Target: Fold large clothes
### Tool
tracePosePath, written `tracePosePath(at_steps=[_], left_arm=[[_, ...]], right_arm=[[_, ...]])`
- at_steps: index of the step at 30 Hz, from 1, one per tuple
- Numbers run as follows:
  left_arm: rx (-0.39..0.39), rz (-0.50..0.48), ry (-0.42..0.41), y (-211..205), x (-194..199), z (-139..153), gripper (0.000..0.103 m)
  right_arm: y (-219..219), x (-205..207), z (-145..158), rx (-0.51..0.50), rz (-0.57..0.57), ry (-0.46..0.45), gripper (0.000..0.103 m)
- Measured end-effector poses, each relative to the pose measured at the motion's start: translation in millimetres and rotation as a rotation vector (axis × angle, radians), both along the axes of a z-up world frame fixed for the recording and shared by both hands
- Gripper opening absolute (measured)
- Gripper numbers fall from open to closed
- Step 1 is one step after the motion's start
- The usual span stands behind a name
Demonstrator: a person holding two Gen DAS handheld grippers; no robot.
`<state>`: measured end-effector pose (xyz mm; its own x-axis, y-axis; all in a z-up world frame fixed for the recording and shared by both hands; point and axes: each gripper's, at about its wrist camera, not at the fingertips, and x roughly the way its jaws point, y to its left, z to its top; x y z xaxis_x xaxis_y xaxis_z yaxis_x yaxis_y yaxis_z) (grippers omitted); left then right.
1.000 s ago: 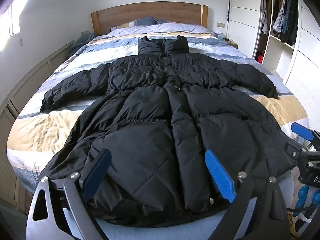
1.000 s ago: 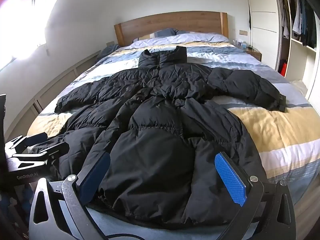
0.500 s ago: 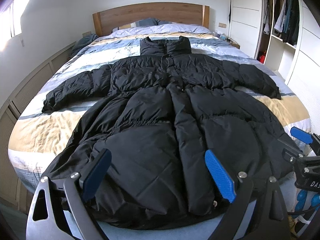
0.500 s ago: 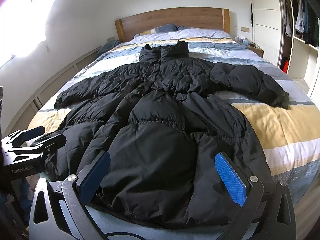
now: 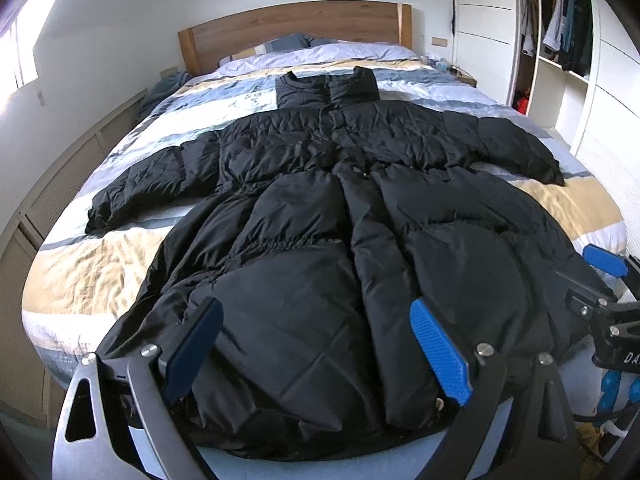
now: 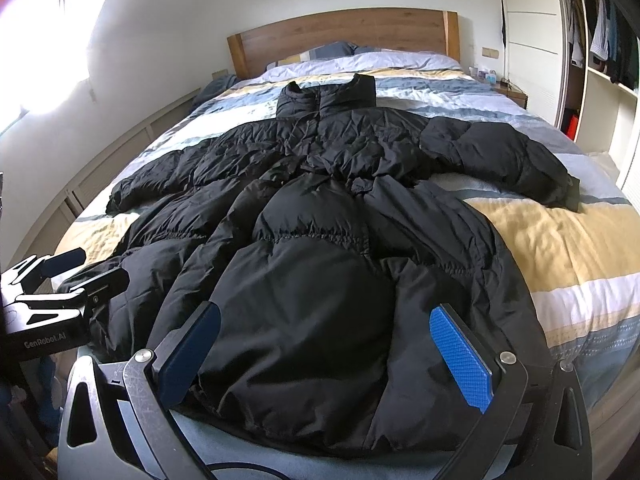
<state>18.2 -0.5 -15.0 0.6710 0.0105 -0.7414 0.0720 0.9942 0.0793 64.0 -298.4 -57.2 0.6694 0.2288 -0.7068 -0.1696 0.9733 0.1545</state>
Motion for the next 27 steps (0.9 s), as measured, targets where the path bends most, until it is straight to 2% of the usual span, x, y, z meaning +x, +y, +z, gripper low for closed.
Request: tracePosePath(at_steps=[7,16,27], left_arm=[[-0.008,-0.033,0.042,-1,4,-3,0.095],[-0.019,-0.059,0.049,-3,1,-5,0.095],[-0.083,-0.072,0.068,7,2,-7,0.095]], right_arm=[[-1,2,2,-0.003,-0.002,0.001,0.103],[-4,1,4,-0.003,-0.007,0.011,0.103],[-2,-3,11,-0.039,-0.034,0.022,0.103]])
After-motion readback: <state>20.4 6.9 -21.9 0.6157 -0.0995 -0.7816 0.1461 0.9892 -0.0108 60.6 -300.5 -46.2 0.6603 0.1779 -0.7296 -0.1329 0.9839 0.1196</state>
